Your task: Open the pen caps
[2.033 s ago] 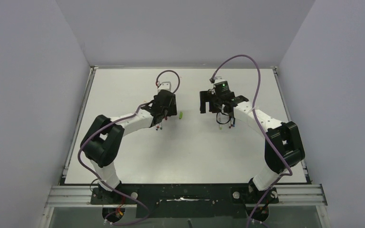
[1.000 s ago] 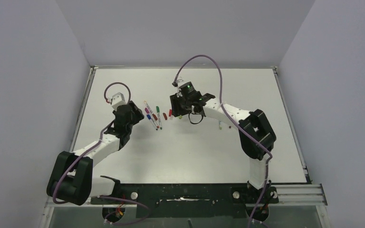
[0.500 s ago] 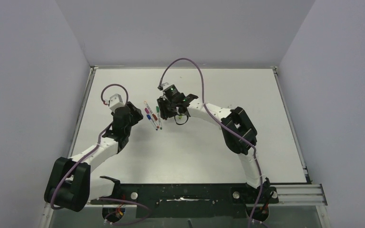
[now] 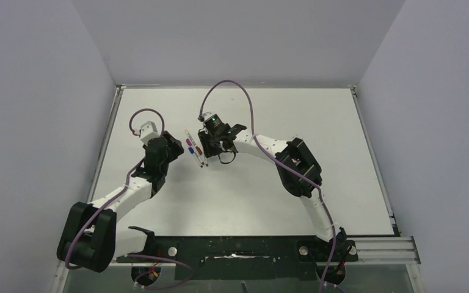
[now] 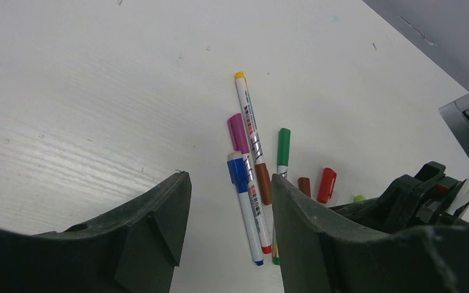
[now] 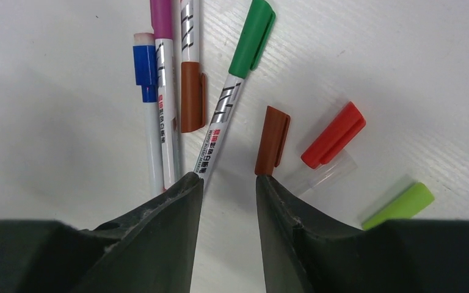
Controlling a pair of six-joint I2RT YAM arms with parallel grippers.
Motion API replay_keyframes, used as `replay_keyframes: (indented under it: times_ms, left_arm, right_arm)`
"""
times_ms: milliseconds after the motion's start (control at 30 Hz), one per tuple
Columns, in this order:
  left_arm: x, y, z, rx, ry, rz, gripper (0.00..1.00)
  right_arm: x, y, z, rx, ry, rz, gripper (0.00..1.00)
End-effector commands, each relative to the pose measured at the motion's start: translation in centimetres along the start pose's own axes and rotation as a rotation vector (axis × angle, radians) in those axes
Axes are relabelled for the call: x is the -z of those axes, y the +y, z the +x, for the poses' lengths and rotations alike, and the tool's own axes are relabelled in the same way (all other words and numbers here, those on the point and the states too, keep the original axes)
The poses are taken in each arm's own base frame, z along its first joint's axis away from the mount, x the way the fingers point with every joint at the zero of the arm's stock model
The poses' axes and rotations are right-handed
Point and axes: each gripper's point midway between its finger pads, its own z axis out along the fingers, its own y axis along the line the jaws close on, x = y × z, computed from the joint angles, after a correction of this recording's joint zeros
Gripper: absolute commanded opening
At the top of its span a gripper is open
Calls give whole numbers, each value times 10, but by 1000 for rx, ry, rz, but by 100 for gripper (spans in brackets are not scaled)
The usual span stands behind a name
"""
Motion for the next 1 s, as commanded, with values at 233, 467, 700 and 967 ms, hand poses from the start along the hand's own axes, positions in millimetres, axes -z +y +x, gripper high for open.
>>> replay_keyframes:
  times_ms: [233, 467, 700, 967]
  left_arm:
    - [4, -15, -28, 46, -93, 52, 50]
    - [5, -15, -29, 49, -96, 55, 50]
    - [6, -15, -29, 50, -94, 60, 50]
    - [6, -16, -28, 49, -91, 63, 50]
  right_arm:
    - [1, 20, -23, 6, -59, -6, 35]
    - [-5, 20, -19, -5, -44, 9, 33]
    - [-12, 17, -15, -10, -30, 22, 29]
    - [-19, 10, -6, -16, 0, 60, 30]
